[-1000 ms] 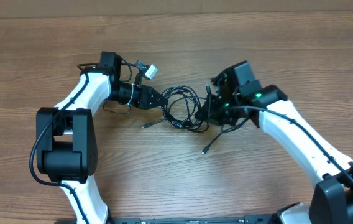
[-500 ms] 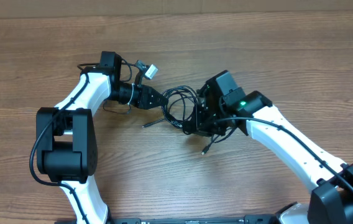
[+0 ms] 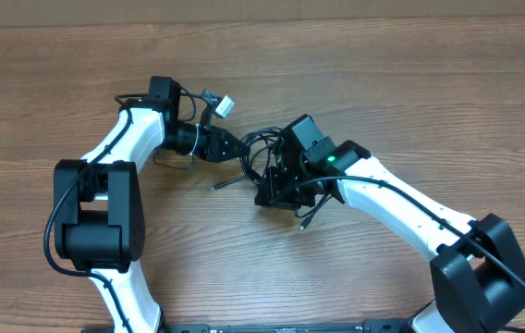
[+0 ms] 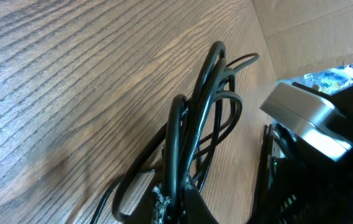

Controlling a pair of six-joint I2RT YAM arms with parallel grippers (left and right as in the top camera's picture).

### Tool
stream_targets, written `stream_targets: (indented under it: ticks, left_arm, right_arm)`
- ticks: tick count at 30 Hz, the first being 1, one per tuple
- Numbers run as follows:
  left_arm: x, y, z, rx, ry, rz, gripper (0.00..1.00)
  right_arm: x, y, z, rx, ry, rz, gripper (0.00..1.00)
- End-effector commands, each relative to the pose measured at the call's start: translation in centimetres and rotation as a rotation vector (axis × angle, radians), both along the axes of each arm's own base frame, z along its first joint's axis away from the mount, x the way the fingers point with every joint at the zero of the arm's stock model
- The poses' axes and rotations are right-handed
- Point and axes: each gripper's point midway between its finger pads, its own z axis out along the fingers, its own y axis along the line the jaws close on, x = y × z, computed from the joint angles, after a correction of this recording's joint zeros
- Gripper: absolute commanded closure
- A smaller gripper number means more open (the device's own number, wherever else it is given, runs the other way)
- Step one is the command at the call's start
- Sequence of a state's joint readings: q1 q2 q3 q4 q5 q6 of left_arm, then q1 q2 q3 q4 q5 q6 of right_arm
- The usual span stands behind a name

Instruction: Untangle cables

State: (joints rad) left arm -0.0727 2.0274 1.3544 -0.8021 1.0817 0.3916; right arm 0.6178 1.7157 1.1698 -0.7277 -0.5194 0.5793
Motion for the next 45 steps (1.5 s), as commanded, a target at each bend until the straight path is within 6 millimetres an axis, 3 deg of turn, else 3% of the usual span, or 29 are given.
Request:
stream_targets:
  ticks: [1,4,15,19,24,32,37,45]
  left_arm:
    - [0.2,-0.6,0.7,-0.038,0.003,-0.004,0.96]
    - [0.2,-0.6,0.7,-0.038,0.003,-0.004,0.96]
    - [0.2,-0.6,0.7,-0.038,0.003,-0.004,0.96]
    - [0.2,-0.6,0.7,-0.038,0.004,-0.004,0.96]
    - [0.2,-0.6,0.7,-0.038,0.003,-0.004,0.96]
    - [0.2,-0.6,0.7,-0.038,0.003,-0.004,0.96]
    - [0.2,-0.6,0.7,-0.038,0.003,-0.004,0.96]
    - [0.2,-0.6,0.7,-0.038,0.004,-0.004,0.96]
  right_arm:
    - [1.8,0.1,2.6,0.031,-0.060,-0.016,0.69]
    - [3.2,-1.1,3.5,-0.018,-0.126,-0.060,0.60]
    - [5.6,-2.7,3.4,-0.099,-0.216,-0.128,0.64]
    - [6.7,-3.2,4.2,-0.090,-0.234,-0.158,0.64]
    - [8.0,-3.2,5.3,-0.067,-0.265,-0.182,0.91]
    - [8.2,-3.1,5.4,-0.061,-0.268,-0.192,0.96]
    - [8.6,-3.3,3.9,-0.125,-0.267,-0.268,0.96]
    - [10.5,-2.0,1.2,-0.194,-0.369,-0.324,0.96]
